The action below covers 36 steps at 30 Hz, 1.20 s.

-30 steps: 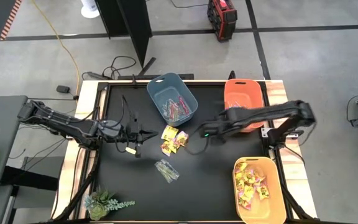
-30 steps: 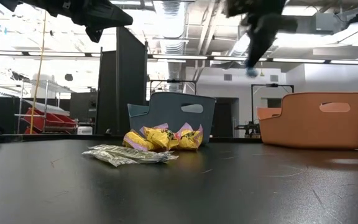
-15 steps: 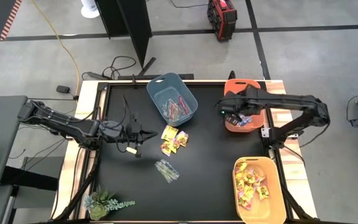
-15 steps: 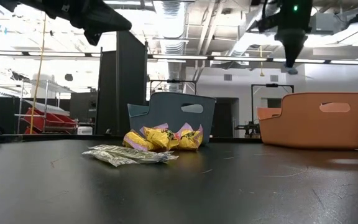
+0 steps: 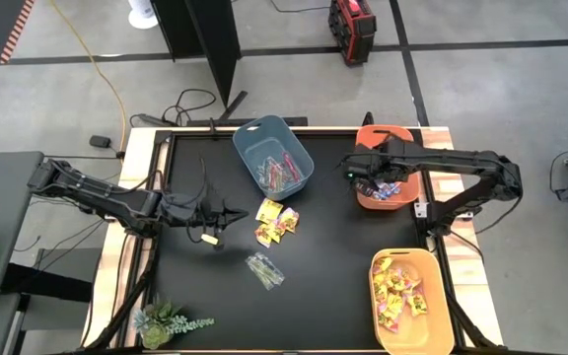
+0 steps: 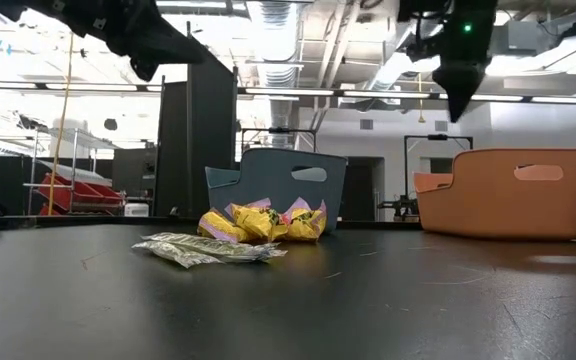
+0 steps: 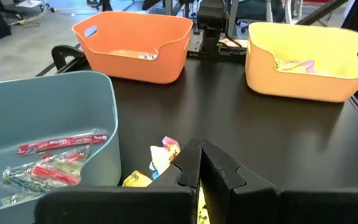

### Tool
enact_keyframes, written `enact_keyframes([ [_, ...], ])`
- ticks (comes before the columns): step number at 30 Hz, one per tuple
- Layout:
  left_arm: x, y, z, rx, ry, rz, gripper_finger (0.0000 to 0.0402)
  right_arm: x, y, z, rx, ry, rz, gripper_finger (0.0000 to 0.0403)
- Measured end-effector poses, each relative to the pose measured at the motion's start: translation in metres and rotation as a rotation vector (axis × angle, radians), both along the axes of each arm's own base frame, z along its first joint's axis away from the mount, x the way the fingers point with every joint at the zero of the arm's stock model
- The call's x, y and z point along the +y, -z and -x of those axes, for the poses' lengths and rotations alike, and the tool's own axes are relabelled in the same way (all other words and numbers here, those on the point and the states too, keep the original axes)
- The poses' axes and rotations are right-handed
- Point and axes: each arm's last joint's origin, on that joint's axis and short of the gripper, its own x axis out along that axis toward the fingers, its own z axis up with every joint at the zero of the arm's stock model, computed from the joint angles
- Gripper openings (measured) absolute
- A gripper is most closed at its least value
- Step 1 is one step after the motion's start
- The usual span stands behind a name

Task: Sort candy
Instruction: Put the yellow candy into the yellow bin

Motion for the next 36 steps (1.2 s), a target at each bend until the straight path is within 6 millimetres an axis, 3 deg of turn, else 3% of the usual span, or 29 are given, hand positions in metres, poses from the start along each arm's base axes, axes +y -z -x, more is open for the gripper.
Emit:
enact_keyframes([
  [4,0.0,0.006,0.001,0.067,0.002,-0.034,0.0002,0.021,-0.003,-0.024,-0.143,-0.208,-0.009,0.0279],
  [11,0.004,0.017,-0.003,0.14,-0.13,-0.108,0.0021,0.074,-0.001,-0.075,-0.415,-0.611,-0.093,0.0281],
  [14,0.006,0.017,-0.004,0.135,-0.143,-0.098,0.0039,0.095,0.018,-0.096,-0.409,-0.689,-0.126,0.0281],
  [18,0.007,0.016,-0.004,0.129,-0.15,-0.093,0.0055,0.113,0.06,-0.12,-0.314,-0.727,-0.151,0.0281],
  [25,0.007,0.016,-0.004,0.124,-0.153,-0.084,0.0057,0.113,0.116,-0.148,-0.23,-0.716,-0.158,0.0281],
  [36,0.007,0.016,-0.004,0.122,-0.155,-0.081,0.0057,0.092,0.158,-0.17,-0.201,-0.731,-0.206,0.0281],
])
